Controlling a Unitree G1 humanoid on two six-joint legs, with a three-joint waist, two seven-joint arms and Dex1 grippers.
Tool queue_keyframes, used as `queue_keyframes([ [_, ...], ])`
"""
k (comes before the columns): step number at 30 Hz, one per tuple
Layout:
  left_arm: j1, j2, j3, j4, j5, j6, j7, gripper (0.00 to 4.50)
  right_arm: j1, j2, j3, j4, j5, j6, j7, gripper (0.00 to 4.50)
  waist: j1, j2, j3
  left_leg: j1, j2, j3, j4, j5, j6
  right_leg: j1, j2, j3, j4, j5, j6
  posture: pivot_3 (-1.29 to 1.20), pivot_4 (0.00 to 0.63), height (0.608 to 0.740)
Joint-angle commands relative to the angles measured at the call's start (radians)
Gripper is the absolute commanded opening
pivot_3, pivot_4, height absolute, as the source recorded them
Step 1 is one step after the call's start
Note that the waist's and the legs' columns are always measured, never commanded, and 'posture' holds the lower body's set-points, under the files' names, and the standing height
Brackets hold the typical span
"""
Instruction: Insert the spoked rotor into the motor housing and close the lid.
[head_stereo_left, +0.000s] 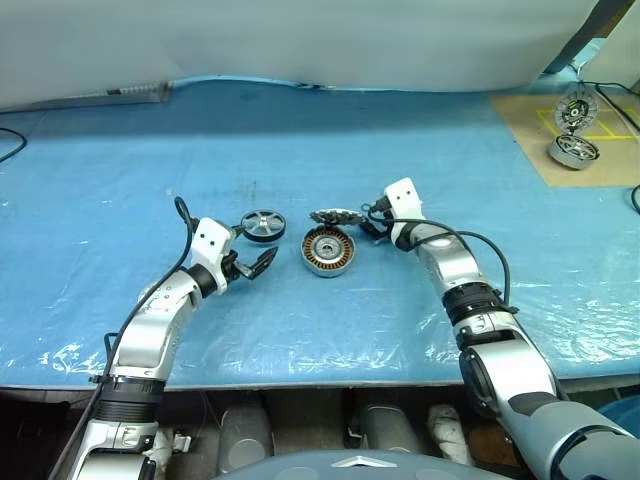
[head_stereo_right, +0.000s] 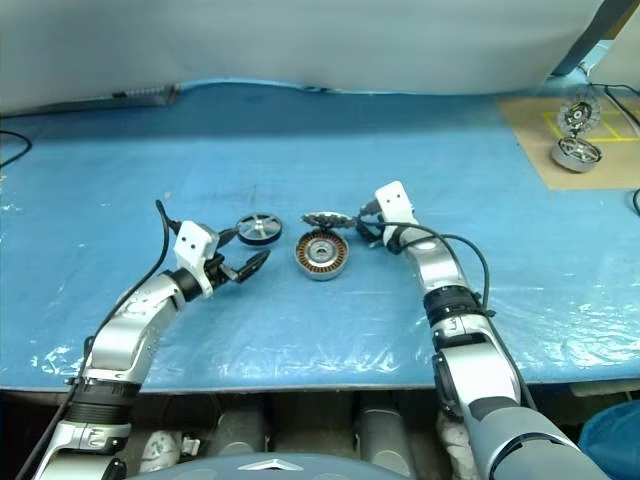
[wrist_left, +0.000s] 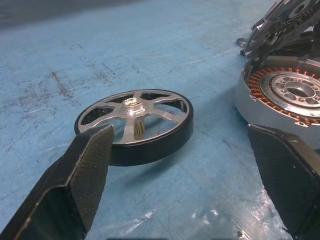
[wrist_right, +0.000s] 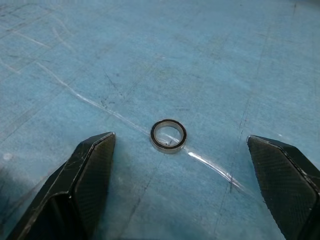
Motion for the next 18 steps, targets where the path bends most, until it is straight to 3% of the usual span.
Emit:
queue_keyframes([
  [1,0.0,0.004,0.003,-0.046,-0.014,-0.019,-0.004,4.5,-0.044,0.032,-0.007,0.091,0.001,-0.046,-0.015,4.08,-0.002,0.0,0.0,0.0,0.0,0.0,0.0,0.0,0.0,0.0,0.0,0.0,0.0,0.0,0.0,0.0,0.15,0.74],
  [11,0.024,0.006,0.005,-0.031,-0.009,-0.052,-0.012,4.5,-0.03,0.036,-0.014,0.153,-0.003,-0.071,0.001,0.72,0.001,0.0,0.0,0.001,0.0,0.0,0.0,0.0,0.0,0.001,0.0,0.0,0.0,0.0,0.0,0.0,0.15,0.74],
  [12,0.021,0.006,0.006,-0.022,-0.008,-0.056,-0.014,4.5,-0.014,0.029,-0.015,0.134,-0.001,-0.063,0.008,0.56,0.002,0.0,0.0,0.001,0.0,0.0,0.0,0.0,0.0,0.002,0.0,0.0,0.0,0.0,0.0,0.0,0.15,0.74],
  [18,0.018,0.009,0.007,-0.013,-0.01,-0.066,-0.02,4.5,0.145,-0.037,0.002,-0.124,0.003,0.028,0.084,0.56,0.011,0.0,0.0,0.001,0.0,0.0,0.0,0.0,0.0,0.003,0.0,-0.001,-0.002,0.0,0.0,0.0,0.15,0.74],
])
